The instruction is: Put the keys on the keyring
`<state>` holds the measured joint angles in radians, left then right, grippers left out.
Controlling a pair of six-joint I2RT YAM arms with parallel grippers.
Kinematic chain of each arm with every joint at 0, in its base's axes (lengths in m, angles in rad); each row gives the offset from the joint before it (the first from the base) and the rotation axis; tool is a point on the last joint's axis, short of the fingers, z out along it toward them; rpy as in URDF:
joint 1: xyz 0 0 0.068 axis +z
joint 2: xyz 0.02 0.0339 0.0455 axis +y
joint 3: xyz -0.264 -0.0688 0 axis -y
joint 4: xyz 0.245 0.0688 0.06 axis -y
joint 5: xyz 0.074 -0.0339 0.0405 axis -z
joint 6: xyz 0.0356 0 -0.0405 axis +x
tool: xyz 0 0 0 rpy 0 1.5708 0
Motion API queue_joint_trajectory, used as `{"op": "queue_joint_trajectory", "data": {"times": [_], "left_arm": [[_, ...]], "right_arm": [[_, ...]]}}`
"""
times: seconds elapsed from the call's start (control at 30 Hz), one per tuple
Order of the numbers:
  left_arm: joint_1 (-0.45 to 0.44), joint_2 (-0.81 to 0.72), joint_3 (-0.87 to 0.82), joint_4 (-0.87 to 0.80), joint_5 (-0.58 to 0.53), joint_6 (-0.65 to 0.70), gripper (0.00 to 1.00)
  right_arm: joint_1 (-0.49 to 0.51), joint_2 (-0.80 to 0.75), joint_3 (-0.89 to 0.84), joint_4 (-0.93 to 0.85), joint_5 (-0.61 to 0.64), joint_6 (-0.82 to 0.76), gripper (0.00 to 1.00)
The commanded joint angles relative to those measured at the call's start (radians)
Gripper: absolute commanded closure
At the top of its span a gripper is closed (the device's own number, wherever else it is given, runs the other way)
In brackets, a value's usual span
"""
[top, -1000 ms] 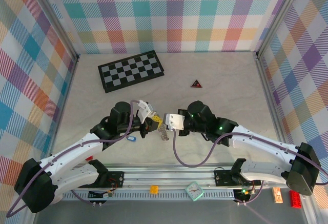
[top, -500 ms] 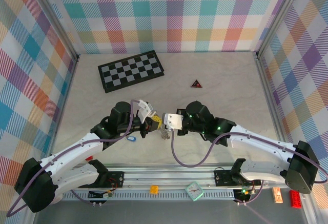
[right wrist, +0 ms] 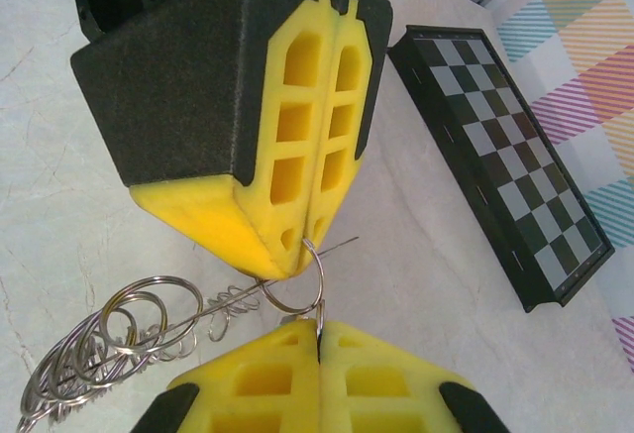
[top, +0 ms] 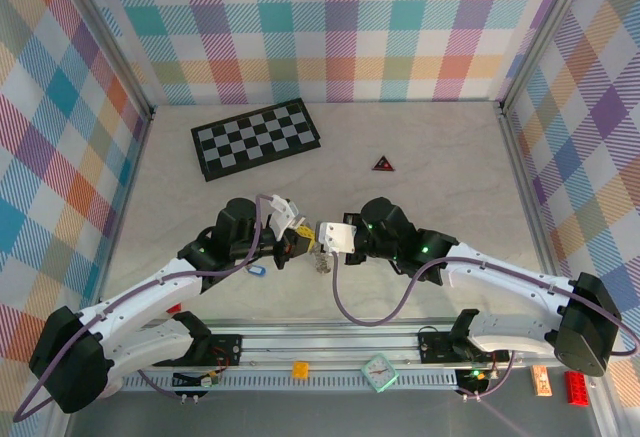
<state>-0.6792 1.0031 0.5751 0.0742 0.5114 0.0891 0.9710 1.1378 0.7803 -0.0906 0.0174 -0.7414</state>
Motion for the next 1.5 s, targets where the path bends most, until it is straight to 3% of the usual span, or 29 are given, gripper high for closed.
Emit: {"op": "queue_joint_trajectory", "data": {"times": [0.0, 0.67, 1.47], "left_arm": [[-0.016, 0.002, 0.037, 0.038, 0.01, -0.014, 1.0], [-0.016, 0.012, 0.042, 0.047, 0.01, -0.013, 1.0], [-0.016, 0.009, 0.037, 0.044, 0.009, -0.012, 1.0]], "right_arm": [[0.01, 0.01, 0.002, 0.007, -0.026, -0.001, 1.0], [0.019, 0.039, 0.009, -0.034, -0.02, -0.023, 1.0], [0.02, -0.021, -0.026, 0.056, 0.051, 0.0, 1.0]]}}
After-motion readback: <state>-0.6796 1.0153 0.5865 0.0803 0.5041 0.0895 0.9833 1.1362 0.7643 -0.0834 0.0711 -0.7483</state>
